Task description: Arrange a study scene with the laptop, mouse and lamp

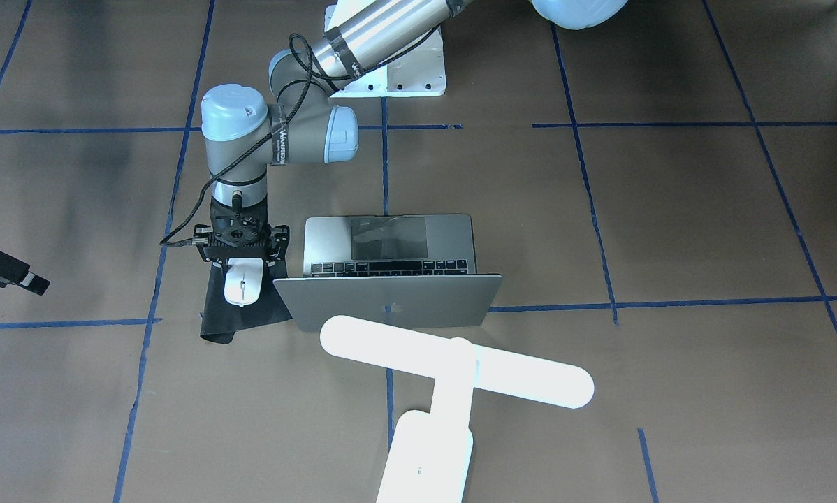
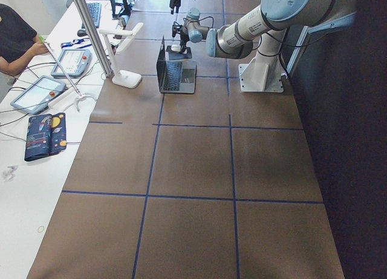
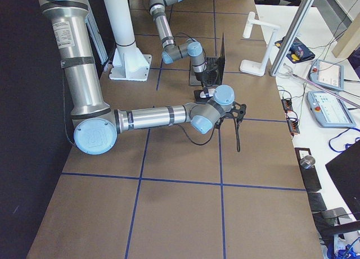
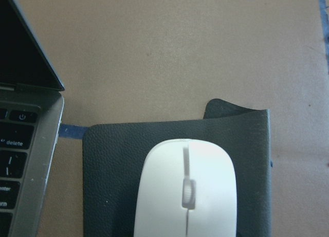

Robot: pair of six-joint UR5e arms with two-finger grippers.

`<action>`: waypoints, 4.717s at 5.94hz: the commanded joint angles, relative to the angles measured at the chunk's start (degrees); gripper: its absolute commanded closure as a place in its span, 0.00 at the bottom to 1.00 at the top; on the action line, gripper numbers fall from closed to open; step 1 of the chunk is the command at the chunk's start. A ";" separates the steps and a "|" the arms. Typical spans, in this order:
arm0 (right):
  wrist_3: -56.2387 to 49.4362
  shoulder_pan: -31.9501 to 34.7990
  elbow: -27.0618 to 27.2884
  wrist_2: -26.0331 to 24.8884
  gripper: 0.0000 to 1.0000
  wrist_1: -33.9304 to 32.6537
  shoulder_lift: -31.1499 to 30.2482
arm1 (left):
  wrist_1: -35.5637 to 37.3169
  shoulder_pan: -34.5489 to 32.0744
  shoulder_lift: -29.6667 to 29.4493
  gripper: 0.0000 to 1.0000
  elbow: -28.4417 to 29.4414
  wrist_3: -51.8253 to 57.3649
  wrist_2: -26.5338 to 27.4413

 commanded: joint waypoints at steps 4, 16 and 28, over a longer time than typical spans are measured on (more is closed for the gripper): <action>0.01 0.03 0.19 0.76 0.00 -0.26 0.32 | 0.03 0.30 -0.44 0.01 -0.31 -0.16 -0.14; -8.81 8.11 5.47 4.46 0.00 -0.70 -6.96 | 19.81 -17.68 53.72 0.02 -76.22 21.39 -27.44; -61.78 16.20 17.23 -0.91 0.00 -33.40 -23.13 | 48.37 -64.03 78.56 0.00 -62.81 96.96 -48.31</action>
